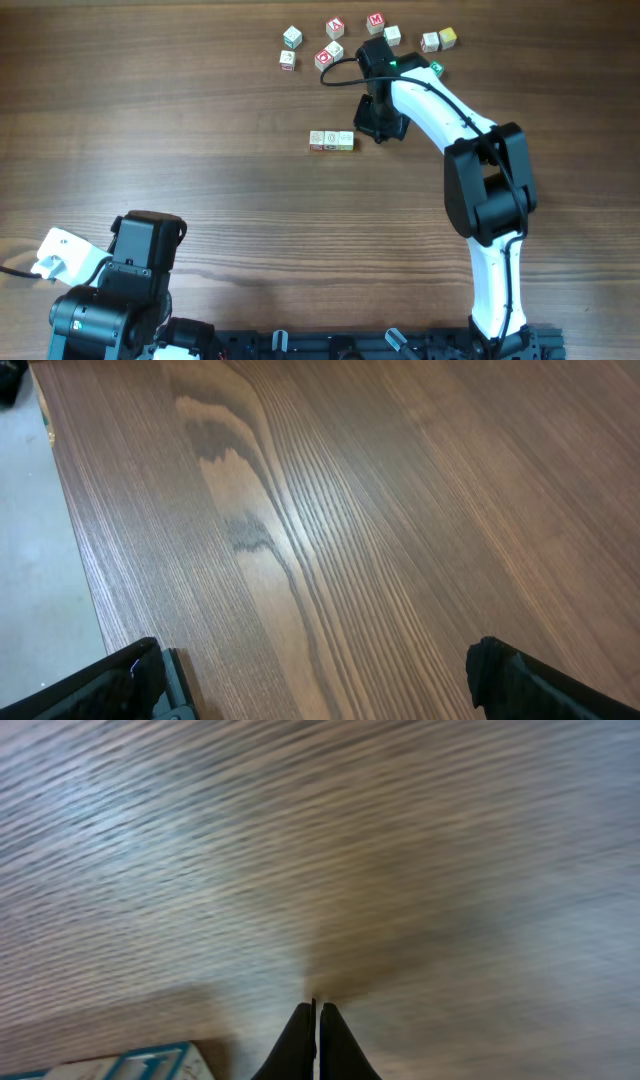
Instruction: Form a horizontal line
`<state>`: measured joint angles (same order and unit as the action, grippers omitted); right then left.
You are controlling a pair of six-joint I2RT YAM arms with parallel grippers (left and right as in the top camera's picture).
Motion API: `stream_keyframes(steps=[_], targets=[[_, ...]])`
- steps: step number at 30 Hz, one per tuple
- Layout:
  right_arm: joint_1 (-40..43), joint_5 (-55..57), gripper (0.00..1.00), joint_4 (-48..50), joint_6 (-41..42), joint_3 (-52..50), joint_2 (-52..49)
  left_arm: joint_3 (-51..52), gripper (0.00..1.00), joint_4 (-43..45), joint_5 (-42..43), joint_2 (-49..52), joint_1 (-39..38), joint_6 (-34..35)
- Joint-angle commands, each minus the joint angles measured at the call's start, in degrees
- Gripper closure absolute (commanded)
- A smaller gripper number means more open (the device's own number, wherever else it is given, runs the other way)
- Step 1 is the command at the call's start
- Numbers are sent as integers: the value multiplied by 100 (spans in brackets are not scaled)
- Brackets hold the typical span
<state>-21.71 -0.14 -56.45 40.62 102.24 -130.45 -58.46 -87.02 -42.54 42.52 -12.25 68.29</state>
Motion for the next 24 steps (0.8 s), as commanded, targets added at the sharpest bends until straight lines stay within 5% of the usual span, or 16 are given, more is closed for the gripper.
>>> stream_keyframes(steps=[1, 3, 5, 8, 16, 24], targets=[[-13, 846, 95, -201, 195, 28, 688, 11, 0, -4, -35, -20, 48, 118], [7, 1110, 91, -321, 146, 28, 1012, 11, 0, -4, -33, -20, 48, 118], [46, 1392, 61, -466, 66, 28, 1405, 11, 0, -2, -35, -20, 48, 118], [177, 1954, 0, -824, -15, 28, 2236, 11, 0, -4, -35, -20, 48, 118], [575, 2802, 0, -1757, -658, 28, 3617, 11, 0, -4, -33, -20, 48, 118], [1145, 4181, 0, -3571, 616, -2, 4452, 11, 0, -4, -35, -20, 48, 118]])
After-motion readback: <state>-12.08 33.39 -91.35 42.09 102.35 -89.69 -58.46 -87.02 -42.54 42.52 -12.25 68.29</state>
